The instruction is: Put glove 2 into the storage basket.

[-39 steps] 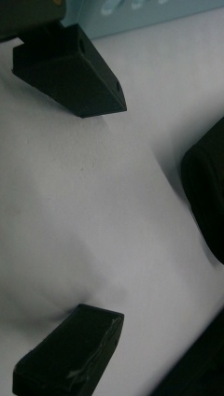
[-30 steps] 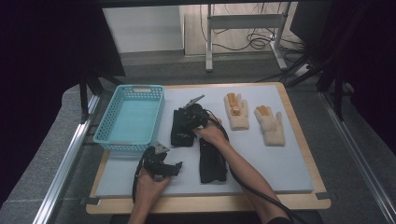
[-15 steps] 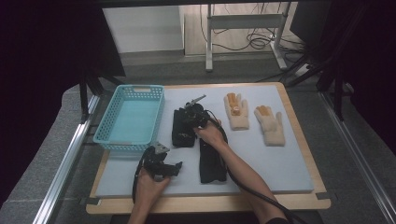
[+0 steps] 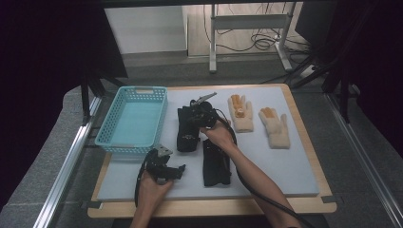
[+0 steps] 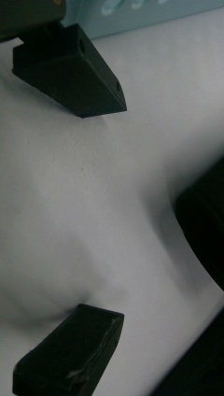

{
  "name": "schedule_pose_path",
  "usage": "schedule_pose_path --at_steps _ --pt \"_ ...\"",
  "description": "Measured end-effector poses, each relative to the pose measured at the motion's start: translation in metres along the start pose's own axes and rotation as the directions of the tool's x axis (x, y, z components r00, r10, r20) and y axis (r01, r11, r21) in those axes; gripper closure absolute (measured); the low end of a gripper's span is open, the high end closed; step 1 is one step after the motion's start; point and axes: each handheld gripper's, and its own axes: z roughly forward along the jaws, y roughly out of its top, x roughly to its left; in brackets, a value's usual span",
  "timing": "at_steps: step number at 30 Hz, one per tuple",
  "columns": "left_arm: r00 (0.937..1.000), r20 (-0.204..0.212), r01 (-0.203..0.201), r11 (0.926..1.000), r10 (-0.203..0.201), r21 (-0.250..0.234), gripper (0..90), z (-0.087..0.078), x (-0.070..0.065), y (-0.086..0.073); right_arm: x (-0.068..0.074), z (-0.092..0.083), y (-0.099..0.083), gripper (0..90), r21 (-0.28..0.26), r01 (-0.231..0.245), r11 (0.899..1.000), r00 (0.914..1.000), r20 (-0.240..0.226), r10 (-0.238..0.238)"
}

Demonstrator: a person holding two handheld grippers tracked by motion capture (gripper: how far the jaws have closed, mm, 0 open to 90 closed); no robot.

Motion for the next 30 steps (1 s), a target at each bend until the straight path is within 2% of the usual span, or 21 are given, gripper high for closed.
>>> schedule_pose_path --at_steps 4,6,7,12,15,22,26,30 --pt "1.0000 0.000 0.000 1.0000 0.000 -0.002 3.0 0.000 0.000 0.000 0.004 -0.019 0.002 87.9 -0.022 0.004 1.000 1.0000 0.001 -0.004" --pt "1.0000 0.000 0.001 1.0000 -0.001 -0.003 3.0 0.000 0.000 0.000 0.004 -0.022 0.003 87.9 -0.025 0.005 1.000 1.0000 0.002 -0.004" --pt "1.0000 0.000 0.001 1.0000 -0.001 -0.001 2.9 0.000 0.000 0.000 0.006 -0.031 0.003 87.9 -0.034 0.002 0.999 1.0000 -0.003 -0.002" --pt "1.0000 0.000 0.002 1.0000 -0.002 -0.003 3.0 0.000 0.000 0.000 0.012 -0.047 0.003 87.8 -0.035 0.015 0.999 0.9998 -0.014 -0.015" --pt "1.0000 0.000 0.002 1.0000 -0.002 -0.003 2.9 0.000 0.000 0.000 0.017 -0.065 -0.001 87.8 -0.042 0.023 0.999 0.9996 -0.016 -0.024" --pt "1.0000 -0.001 0.004 1.0000 -0.004 -0.006 2.9 0.000 0.000 0.000 0.023 -0.097 -0.016 87.8 -0.051 0.008 0.999 0.9999 -0.013 -0.008" --pt "1.0000 -0.001 0.006 0.9999 -0.006 -0.008 2.9 0.000 -0.001 0.000 0.027 -0.107 -0.025 87.8 -0.058 0.009 0.998 0.9998 -0.016 -0.010" --pt "1.0000 -0.001 0.006 0.9999 -0.006 -0.008 2.9 0.000 -0.001 0.000 0.034 -0.122 -0.044 87.8 -0.050 0.002 0.999 0.9999 -0.013 -0.003"
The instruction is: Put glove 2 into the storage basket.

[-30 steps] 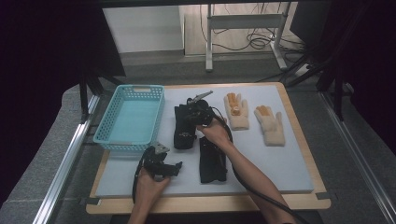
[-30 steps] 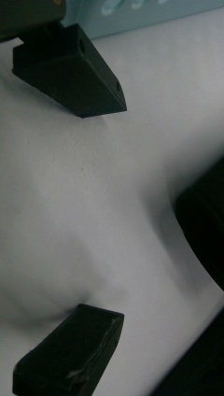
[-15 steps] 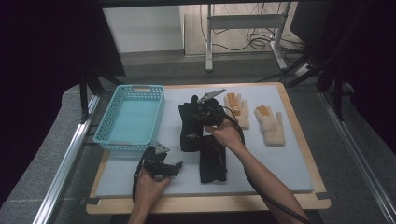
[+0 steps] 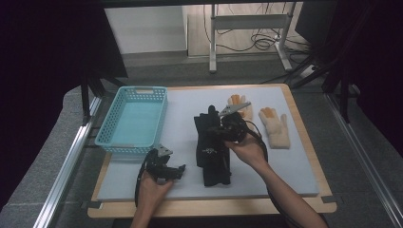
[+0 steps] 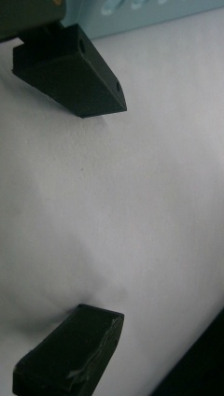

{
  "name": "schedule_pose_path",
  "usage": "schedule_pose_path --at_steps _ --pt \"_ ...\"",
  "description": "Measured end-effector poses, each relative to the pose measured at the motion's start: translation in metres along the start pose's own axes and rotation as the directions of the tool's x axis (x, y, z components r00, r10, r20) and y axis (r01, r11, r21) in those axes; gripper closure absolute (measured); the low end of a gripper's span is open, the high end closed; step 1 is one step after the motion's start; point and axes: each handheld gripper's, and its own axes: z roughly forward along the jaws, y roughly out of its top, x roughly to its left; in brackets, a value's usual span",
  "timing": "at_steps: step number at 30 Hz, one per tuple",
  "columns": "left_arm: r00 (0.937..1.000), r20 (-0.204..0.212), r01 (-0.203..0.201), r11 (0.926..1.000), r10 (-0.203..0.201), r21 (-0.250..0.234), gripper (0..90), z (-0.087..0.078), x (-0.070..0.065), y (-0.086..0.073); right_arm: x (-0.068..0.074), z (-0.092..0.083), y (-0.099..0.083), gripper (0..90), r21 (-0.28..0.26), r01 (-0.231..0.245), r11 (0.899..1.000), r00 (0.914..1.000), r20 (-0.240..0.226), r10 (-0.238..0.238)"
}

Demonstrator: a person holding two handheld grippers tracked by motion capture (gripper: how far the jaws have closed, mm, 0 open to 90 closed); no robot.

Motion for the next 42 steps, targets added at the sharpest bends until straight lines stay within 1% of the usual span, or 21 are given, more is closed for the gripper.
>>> schedule_pose_path --at_steps 8,12,18,21,22,25,26,27,28,31,32,33,35,36,37,38,41,42 --pt "1.0000 0.001 -0.001 1.0000 0.001 0.003 3.0 0.000 0.000 0.000 0.010 -0.018 -0.025 87.7 0.026 -0.009 1.000 0.9999 0.014 0.009" --pt "1.0000 0.000 0.000 1.0000 0.000 0.000 2.9 0.000 0.000 0.000 0.010 -0.019 -0.038 87.7 0.036 -0.024 0.999 0.9997 0.013 0.023" --pt "1.0000 0.000 0.000 1.0000 0.000 0.001 3.0 0.000 0.000 0.000 0.008 -0.001 -0.053 87.6 0.061 -0.044 0.997 0.9990 0.005 0.043" --pt "1.0000 0.000 0.000 1.0000 0.000 0.001 3.0 0.000 0.000 0.000 0.007 0.009 -0.058 87.4 0.079 -0.031 0.996 0.9992 0.027 0.029" --pt "1.0000 0.000 0.000 1.0000 0.000 0.000 3.0 0.000 0.000 0.000 0.007 0.009 -0.058 87.4 0.079 -0.031 0.996 0.9992 0.027 0.029" --pt "1.0000 0.000 -0.005 1.0000 0.005 0.006 3.0 0.000 0.000 0.000 0.003 0.018 -0.064 87.0 0.087 -0.038 0.995 0.9990 0.028 0.035" --pt "1.0000 0.000 -0.006 1.0000 0.006 0.007 3.0 0.000 0.000 0.000 0.000 0.024 -0.069 86.3 0.098 -0.037 0.994 0.9989 0.033 0.034" --pt "1.0000 0.000 -0.006 1.0000 0.006 0.007 3.0 0.000 0.000 0.000 0.000 0.024 -0.069 86.3 0.098 -0.037 0.994 0.9989 0.033 0.034" --pt "1.0000 0.000 -0.006 1.0000 0.006 0.007 3.0 0.000 0.000 0.000 -0.001 0.030 -0.074 85.4 0.104 -0.038 0.994 0.9989 0.032 0.035" --pt "1.0000 0.000 -0.005 1.0000 0.005 0.006 3.0 0.000 0.000 0.000 -0.002 0.034 -0.080 83.0 0.100 -0.037 0.994 0.9986 0.040 0.034" --pt "1.0000 0.000 -0.004 1.0000 0.004 0.006 3.0 0.000 0.000 0.000 -0.002 0.039 -0.085 79.2 0.104 -0.042 0.994 0.9984 0.043 0.038" --pt "1.0000 0.000 -0.004 1.0000 0.004 0.006 3.0 0.000 0.000 0.000 -0.003 0.040 -0.086 77.2 0.096 -0.043 0.994 0.9985 0.038 0.040" --pt "1.0000 0.000 -0.003 1.0000 0.003 0.006 3.0 0.000 0.000 0.000 -0.004 0.037 -0.084 69.6 0.093 -0.048 0.995 0.9986 0.029 0.045" --pt "1.0000 0.000 -0.003 1.0000 0.003 0.006 3.0 0.000 0.000 0.000 -0.003 0.034 -0.083 67.0 0.090 -0.046 0.995 0.9984 0.038 0.042" --pt "1.0000 0.000 -0.006 1.0000 0.006 0.007 3.0 0.000 0.000 0.000 -0.003 0.031 -0.081 64.4 0.087 -0.033 0.996 0.9986 0.045 0.029" --pt "1.0000 0.000 -0.006 1.0000 0.006 0.007 3.0 0.000 0.000 0.000 -0.004 0.027 -0.079 62.9 0.082 -0.028 0.996 0.9985 0.050 0.024" --pt "1.0000 0.000 -0.005 1.0000 0.005 0.007 3.0 0.000 0.000 0.000 -0.007 0.014 -0.079 62.8 0.063 -0.024 0.998 0.9982 0.057 0.020" --pt "1.0000 0.000 -0.005 1.0000 0.005 0.007 3.0 0.000 0.000 0.000 -0.007 0.014 -0.079 62.8 0.063 -0.024 0.998 0.9982 0.057 0.020"
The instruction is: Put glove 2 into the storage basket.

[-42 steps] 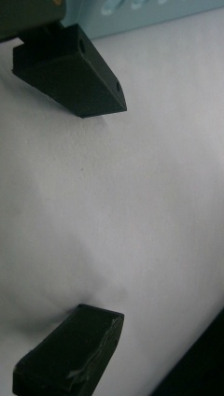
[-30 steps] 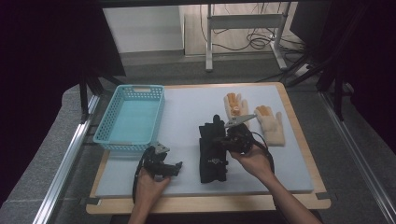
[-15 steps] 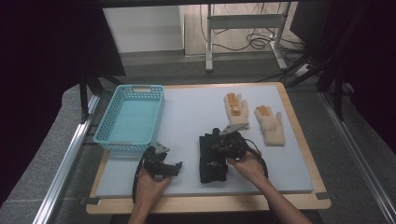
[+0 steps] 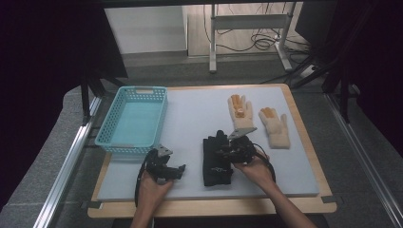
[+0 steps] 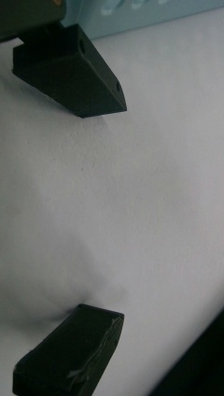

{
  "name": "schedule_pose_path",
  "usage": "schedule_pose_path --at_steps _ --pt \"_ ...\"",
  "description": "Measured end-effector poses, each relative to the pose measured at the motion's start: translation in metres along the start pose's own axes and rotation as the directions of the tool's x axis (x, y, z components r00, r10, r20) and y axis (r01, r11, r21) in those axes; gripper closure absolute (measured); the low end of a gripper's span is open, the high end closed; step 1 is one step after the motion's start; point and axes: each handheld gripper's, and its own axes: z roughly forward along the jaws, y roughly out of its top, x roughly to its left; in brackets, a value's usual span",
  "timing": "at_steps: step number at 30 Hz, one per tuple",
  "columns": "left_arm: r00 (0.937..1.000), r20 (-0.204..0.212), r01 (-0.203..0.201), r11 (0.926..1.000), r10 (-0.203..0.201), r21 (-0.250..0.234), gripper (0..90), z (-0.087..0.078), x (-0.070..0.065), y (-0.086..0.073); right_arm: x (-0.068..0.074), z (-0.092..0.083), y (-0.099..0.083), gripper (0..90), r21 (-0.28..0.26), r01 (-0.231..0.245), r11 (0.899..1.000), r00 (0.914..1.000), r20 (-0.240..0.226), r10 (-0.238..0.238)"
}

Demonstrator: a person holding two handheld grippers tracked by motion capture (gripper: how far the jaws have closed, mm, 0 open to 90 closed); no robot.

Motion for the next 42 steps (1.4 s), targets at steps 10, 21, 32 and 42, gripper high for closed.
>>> schedule_pose_path --at_steps 10,21,32,42 --pt "1.0000 0.001 0.001 1.0000 -0.001 0.002 3.0 0.000 0.000 0.000 -0.010 -0.021 -0.045 88.5 0.018 -0.025 1.000 0.9996 0.017 0.024" --pt "1.0000 0.009 -0.004 1.0000 0.004 0.000 3.2 -0.001 0.001 0.000 0.009 -0.011 -0.064 88.5 0.008 0.011 1.000 0.9998 -0.018 -0.011" --pt "0.9990 -0.030 -0.031 0.9994 0.032 0.016 1.4 -0.014 0.016 -0.011 0.030 0.011 -0.050 88.4 -0.002 0.045 0.999 0.9962 -0.074 -0.045" --pt "0.9997 -0.023 0.009 0.9999 -0.009 0.009 1.5 -0.020 0.029 -0.020 0.047 0.036 -0.030 87.1 -0.005 0.066 0.998 0.9921 -0.106 -0.066"
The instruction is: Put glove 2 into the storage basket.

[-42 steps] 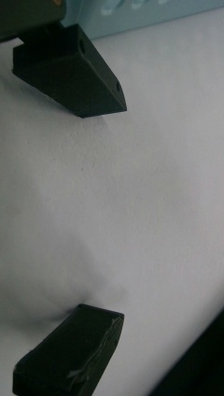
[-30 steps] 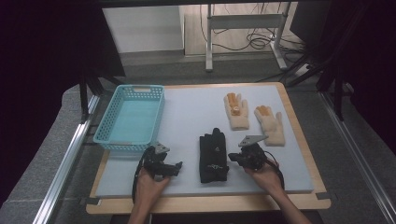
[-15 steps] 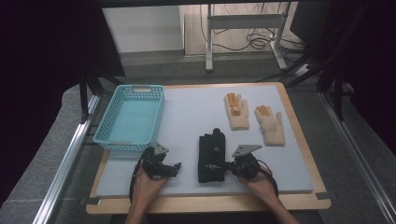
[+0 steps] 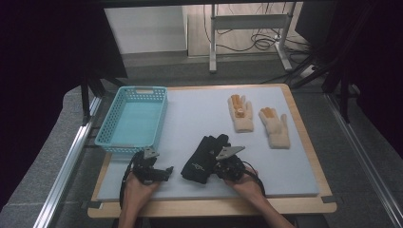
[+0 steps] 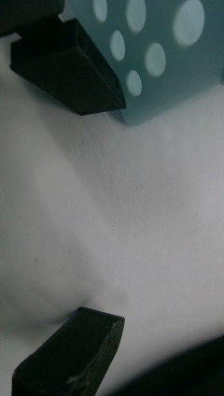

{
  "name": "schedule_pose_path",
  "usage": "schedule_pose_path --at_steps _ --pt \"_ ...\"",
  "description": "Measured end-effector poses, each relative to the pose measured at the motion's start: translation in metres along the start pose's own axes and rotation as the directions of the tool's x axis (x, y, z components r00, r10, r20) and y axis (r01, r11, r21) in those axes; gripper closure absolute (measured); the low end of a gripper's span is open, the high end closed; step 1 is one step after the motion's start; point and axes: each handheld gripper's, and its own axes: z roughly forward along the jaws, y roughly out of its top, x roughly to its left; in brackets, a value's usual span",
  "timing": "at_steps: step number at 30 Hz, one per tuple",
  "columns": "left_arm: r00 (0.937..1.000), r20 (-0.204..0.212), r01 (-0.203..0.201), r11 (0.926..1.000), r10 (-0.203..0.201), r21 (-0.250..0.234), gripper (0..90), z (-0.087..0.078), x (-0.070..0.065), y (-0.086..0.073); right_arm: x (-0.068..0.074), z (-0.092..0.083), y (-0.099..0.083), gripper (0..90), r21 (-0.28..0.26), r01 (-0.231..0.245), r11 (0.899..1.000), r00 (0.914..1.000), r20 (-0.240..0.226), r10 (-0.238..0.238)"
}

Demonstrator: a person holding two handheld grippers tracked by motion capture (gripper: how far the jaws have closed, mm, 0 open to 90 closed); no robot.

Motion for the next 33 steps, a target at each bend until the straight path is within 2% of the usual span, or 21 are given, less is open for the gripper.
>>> schedule_pose_path --at_steps 6,8,12,13,18,21,22,23,24,25,26,30,31,33 --pt "1.0000 -0.007 0.003 1.0000 -0.003 -0.001 2.1 0.000 -0.002 0.000 0.002 0.007 0.005 86.5 -0.004 0.009 1.000 0.9999 -0.010 -0.009" --pt "1.0000 -0.004 -0.001 1.0000 0.001 0.002 2.1 0.000 -0.001 0.000 0.001 0.001 0.003 83.5 -0.004 0.002 1.000 0.9999 -0.014 -0.003" --pt "1.0000 0.000 0.009 1.0000 -0.009 -0.002 1.9 0.000 0.000 -0.001 -0.002 -0.011 -0.001 79.0 -0.015 0.009 1.000 0.9999 0.010 -0.009" --pt "0.9999 0.002 0.010 1.0000 -0.010 -0.001 1.8 0.000 0.000 -0.001 -0.008 -0.021 -0.005 75.9 -0.021 0.001 1.000 0.9993 0.038 0.000" --pt "0.9999 0.004 0.011 0.9999 -0.011 0.000 1.6 0.000 0.000 -0.001 -0.029 -0.046 -0.017 64.0 -0.035 -0.036 0.999 0.9928 0.113 0.040" --pt "0.9999 0.004 0.011 0.9999 -0.011 -0.001 1.6 0.000 0.000 -0.001 -0.041 -0.059 -0.024 47.9 -0.043 -0.048 0.998 0.9839 0.170 0.054" --pt "0.9999 0.004 0.011 0.9999 -0.011 -0.001 1.6 0.000 0.000 -0.001 -0.041 -0.059 -0.024 47.9 -0.043 -0.048 0.998 0.9839 0.170 0.054" --pt "0.9999 0.004 0.011 0.9999 -0.011 -0.001 1.6 0.000 0.000 -0.001 -0.050 -0.066 -0.028 41.2 -0.047 -0.064 0.997 0.9765 0.203 0.073" --pt "0.9999 0.004 0.011 0.9999 -0.011 -0.001 1.6 0.000 0.000 -0.001 -0.054 -0.070 -0.031 38.5 -0.049 -0.070 0.996 0.9715 0.224 0.079" --pt "0.9999 0.004 0.011 0.9999 -0.011 -0.001 1.6 0.000 0.000 -0.001 -0.054 -0.070 -0.031 38.5 -0.049 -0.070 0.996 0.9715 0.224 0.079" --pt "0.9999 0.004 0.011 0.9999 -0.011 -0.001 1.6 0.000 0.000 -0.001 -0.063 -0.077 -0.036 32.5 -0.047 -0.084 0.995 0.9621 0.256 0.093" --pt "0.9999 0.005 0.012 0.9999 -0.012 -0.001 1.6 0.000 0.000 -0.001 -0.076 -0.087 -0.047 25.3 -0.060 -0.106 0.993 0.9447 0.305 0.119" --pt "0.9999 0.005 0.012 0.9999 -0.012 -0.001 1.6 0.000 0.000 -0.001 -0.076 -0.087 -0.047 25.3 -0.060 -0.106 0.993 0.9447 0.305 0.119" --pt "0.9999 0.005 0.012 0.9999 -0.012 -0.001 1.6 0.000 0.000 -0.001 -0.083 -0.091 -0.054 23.4 -0.060 -0.122 0.991 0.9365 0.324 0.134"
